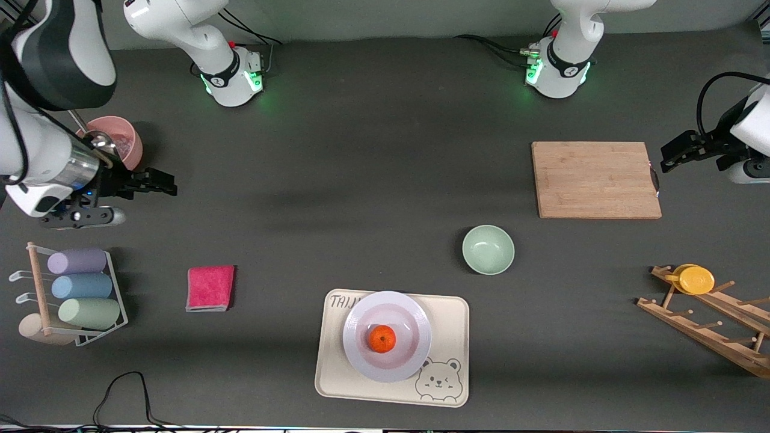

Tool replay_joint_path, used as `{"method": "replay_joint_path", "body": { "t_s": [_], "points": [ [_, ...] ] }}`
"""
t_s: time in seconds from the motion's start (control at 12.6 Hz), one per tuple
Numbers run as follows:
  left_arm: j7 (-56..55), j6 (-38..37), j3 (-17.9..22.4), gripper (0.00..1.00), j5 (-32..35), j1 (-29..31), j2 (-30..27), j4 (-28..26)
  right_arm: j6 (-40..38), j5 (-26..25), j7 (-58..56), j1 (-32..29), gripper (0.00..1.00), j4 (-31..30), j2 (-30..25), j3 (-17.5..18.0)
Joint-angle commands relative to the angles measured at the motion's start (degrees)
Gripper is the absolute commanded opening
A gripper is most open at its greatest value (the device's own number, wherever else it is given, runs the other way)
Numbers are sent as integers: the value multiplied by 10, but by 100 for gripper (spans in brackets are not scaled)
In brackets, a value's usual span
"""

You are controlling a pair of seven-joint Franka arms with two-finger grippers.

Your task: Place orange and plate with both arms

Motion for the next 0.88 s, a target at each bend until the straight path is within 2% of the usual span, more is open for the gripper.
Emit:
{"method": "replay_joint_path", "body": {
  "t_s": [0.0, 0.16, 0.4, 0.48, 0.56, 0.64, 0.72, 0.8],
  "points": [
    [2, -31, -1, 100, 8, 1, -18, 9, -24, -3, 22, 4, 100, 14, -20, -10],
    [2, -53, -4, 100, 21, 1, -28, 10, -21, -6, 23, 7, 100, 18, -25, -8],
    [1, -55, -4, 100, 21, 1, -29, 14, -23, -33, 46, 5, 100, 3, -62, 6],
    [1, -55, -4, 100, 21, 1, -29, 14, -22, -33, 47, -38, 100, -4, -69, 50],
    [1, -55, -4, 100, 21, 1, -29, 14, -23, -33, 48, -116, 100, -7, -71, 135],
    [1, -56, -4, 100, 20, 1, -28, 14, -21, -32, 48, -187, 100, -13, -75, 204],
    [1, -56, -5, 100, 20, 1, -29, 14, -19, -31, 48, -200, 100, -14, -77, 220],
    [0, -56, -4, 100, 19, 1, -29, 14, -18, -28, 48, -205, 100, -14, -76, 220]
  ]
}}
